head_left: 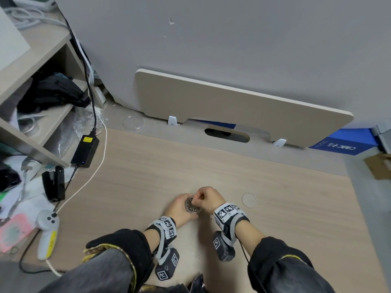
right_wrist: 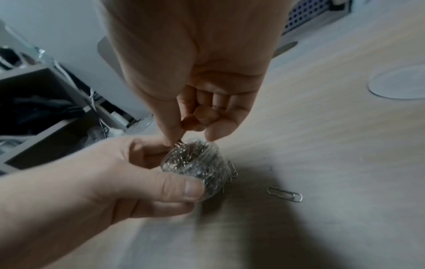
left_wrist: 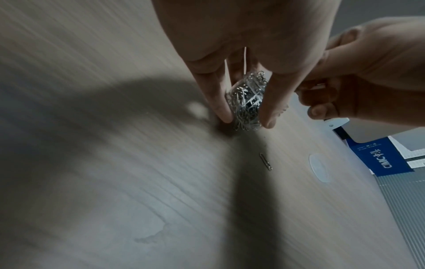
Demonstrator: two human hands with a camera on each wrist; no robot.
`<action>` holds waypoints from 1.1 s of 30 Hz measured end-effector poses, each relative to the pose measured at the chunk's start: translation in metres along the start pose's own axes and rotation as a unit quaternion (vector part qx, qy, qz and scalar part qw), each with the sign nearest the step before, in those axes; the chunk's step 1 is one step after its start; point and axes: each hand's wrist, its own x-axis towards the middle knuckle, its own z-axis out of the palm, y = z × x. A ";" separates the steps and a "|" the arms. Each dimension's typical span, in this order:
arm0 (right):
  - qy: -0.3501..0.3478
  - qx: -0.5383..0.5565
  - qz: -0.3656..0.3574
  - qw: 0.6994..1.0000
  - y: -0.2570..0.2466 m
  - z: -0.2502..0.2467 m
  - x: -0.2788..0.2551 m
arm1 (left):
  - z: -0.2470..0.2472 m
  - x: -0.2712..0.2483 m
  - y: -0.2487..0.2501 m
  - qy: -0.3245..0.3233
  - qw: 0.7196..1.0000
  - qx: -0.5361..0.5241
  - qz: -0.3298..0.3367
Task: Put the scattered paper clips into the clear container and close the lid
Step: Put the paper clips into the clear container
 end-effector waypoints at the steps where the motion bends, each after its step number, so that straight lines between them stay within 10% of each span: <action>1: 0.003 -0.015 0.000 1.000 0.000 0.001 0.001 | -0.001 0.000 0.002 -0.001 1.000 -0.003 0.003; 8: 0.119 0.004 0.083 0.989 0.031 -0.018 -0.004 | -0.014 0.001 -0.004 0.028 0.999 -0.003 -0.014; 14: -0.016 -0.240 0.117 0.964 0.056 0.008 -0.025 | -0.021 -0.001 -0.008 0.041 0.999 -0.003 -0.029; 33: 0.082 -0.145 0.175 0.970 0.027 0.033 0.015 | -0.029 -0.004 -0.013 0.046 0.997 -0.030 -0.054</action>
